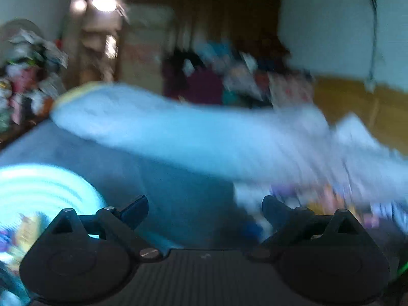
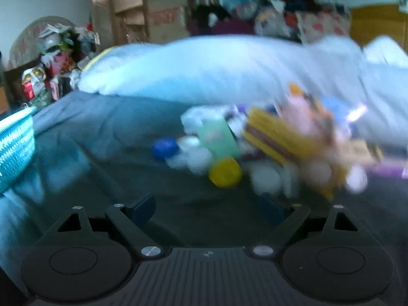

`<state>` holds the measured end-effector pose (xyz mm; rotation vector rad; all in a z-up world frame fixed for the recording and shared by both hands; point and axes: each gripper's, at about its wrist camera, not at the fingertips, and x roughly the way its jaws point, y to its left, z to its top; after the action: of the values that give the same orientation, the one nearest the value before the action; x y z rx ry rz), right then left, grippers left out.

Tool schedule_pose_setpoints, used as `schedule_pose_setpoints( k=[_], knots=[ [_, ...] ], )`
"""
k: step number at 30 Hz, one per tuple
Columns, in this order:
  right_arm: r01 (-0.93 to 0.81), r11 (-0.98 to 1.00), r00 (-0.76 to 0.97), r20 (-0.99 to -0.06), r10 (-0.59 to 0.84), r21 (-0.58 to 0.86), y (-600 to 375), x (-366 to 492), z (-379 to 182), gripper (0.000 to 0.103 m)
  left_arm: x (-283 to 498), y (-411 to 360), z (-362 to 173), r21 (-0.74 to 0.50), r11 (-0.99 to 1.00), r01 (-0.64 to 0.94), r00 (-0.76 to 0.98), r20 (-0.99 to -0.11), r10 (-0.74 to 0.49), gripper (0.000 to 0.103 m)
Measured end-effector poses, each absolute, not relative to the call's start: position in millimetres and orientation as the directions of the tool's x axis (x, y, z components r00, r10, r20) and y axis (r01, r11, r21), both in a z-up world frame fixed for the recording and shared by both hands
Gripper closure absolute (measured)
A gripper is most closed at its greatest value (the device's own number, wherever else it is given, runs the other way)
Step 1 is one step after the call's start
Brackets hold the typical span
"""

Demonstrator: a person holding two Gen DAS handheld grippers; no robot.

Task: Organize objects
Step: 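Move both tools back over the pile and hold open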

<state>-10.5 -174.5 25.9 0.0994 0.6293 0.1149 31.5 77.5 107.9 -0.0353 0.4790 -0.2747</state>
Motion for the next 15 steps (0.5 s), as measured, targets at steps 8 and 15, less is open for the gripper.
schedule_pose_setpoints(
  k=[8, 15],
  knots=[
    [-0.208, 0.974, 0.786, -0.578, 0.220, 0.087, -149, 31, 11, 0.005, 121, 25, 1, 0.026, 0.989, 0.146, 0.754, -0.650, -0.094, 0.006],
    [-0.325, 0.946, 0.793, -0.548, 0.268, -0.007, -99, 78, 6, 0.001, 186, 41, -50, 0.061, 0.998, 0.006, 0.742, -0.670, 0.036, 0.001]
  ],
)
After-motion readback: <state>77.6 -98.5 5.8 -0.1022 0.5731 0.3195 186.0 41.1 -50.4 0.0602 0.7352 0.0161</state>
